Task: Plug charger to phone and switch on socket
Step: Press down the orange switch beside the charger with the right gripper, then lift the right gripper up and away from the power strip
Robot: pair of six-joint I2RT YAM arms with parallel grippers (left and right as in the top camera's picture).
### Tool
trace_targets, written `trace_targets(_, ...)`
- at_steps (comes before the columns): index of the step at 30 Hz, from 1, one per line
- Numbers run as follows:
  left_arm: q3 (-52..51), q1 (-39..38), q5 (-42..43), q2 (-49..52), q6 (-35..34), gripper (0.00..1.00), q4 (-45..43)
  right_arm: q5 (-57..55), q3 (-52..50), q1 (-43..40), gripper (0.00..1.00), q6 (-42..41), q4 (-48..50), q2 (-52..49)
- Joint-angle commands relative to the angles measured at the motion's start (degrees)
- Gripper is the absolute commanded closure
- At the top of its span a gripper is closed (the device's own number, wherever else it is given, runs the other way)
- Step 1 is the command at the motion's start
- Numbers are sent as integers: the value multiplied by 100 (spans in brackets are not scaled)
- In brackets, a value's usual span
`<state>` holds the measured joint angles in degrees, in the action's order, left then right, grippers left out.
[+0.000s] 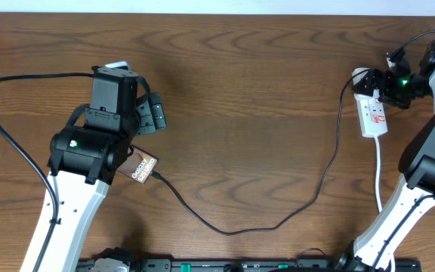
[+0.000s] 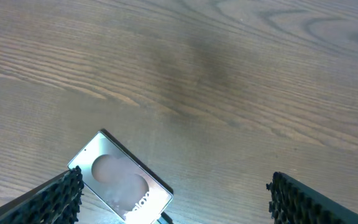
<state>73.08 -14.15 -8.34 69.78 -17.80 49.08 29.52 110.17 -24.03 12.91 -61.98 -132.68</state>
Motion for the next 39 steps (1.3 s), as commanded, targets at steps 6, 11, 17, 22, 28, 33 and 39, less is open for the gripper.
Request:
trace_targets(6,44,-17,-114,31,-9,6,28,529,-111,330,1,-175,-208,-85)
trace_targets(11,44,-17,-114,31,-9,6,83,601,-111,337,1,-175,-232,-85)
trace_targets(17,44,-17,-116,31,-7,6,125,597,-111,334,1,-173,-221,-85)
trace_targets(22,44,-17,-114,31,-11,6,125,595,-92,278,1,-175,-225,-52)
trace_targets(28,44,-17,-114,31,-11,6,122,-192,-87,120,1,-695,-302,313)
trace_targets(33,44,-17,-116,31,-11,6,118,-1272,-87,125,1,-1263,-509,973)
trace_targets(39,44,-17,-116,31,-9,7,127,-2371,-87,225,1,-2227,-951,2184)
